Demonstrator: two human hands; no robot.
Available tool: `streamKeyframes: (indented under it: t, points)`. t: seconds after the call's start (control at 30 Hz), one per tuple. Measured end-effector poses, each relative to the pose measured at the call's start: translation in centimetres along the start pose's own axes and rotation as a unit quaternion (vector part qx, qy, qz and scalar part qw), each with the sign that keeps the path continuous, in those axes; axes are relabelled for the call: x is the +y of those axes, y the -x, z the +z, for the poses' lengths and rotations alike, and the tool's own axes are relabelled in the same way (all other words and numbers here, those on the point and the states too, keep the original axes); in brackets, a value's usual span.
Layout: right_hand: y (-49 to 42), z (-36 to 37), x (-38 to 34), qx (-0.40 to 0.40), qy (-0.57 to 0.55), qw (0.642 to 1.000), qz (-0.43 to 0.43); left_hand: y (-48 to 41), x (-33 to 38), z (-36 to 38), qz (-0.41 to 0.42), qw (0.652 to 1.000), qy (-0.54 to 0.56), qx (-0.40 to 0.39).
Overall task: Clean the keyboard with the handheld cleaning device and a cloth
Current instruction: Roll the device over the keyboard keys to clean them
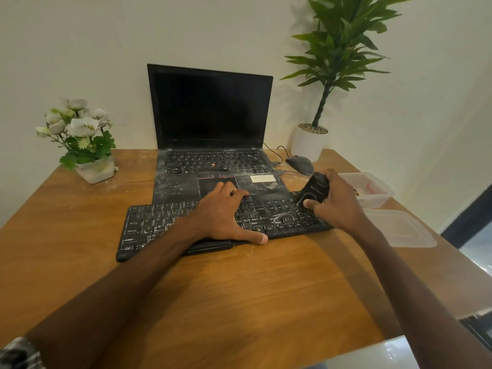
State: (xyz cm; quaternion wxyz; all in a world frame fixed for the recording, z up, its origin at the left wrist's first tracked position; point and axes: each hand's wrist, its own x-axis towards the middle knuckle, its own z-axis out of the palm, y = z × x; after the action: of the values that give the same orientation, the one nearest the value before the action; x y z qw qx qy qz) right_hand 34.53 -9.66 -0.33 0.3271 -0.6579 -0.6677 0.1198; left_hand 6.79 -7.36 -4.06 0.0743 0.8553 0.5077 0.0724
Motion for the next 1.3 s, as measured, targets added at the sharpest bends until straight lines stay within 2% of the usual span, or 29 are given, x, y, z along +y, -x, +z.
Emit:
streamKeyframes:
  t: [0.1,0.2,0.4,0.57,0.67,0.8,0.97,1.17,1.3]
  points:
    - [-0.2,-1.2,0.1,0.019,-0.065,0.997,0.043,0.0,0.0,0.0,0.001,1.0,-0.002,0.0]
    - [0.1,-1.3,0.0,0.049,-0.012,0.998,0.044,0.0,0.0,0.0,0.004,1.0,0.003,0.003]
    - [1.4,1.7,-0.7,0.039,0.046,0.998,-0.019,0.0,-0.2,0.1,0.006,1.0,-0.001,0.0]
    - [0.5,-0.6,0.1,0.032,-0.088,0.994,0.052,0.0,-0.2,0.1,0.005,1.0,-0.002,0.002]
    - [0.6,-0.5,-0.2,0.054,-0.039,0.997,0.041,0.0,-0.2,0.1,0.004,1.0,0.0,0.002]
    - [1.5,1.8,-1.3,0.017,0.023,1.0,-0.012,0.0,-0.2,0.1,-0.003,1.0,0.001,-0.002]
    - [0.9,-0.1,-1.2,0.034,-0.021,0.999,0.012,0.0,-0.1,0.1,0.002,1.0,0.002,-0.001]
    - [1.0,0.5,-1.9,-0.028,0.003,0.999,-0.022,0.0,-0.1,0.0,0.004,1.0,-0.001,0.001]
    - [1.0,0.7,-2.2,0.005,0.022,0.999,-0.025,0.2,0.1,-0.2,0.003,1.0,-0.004,-0.001]
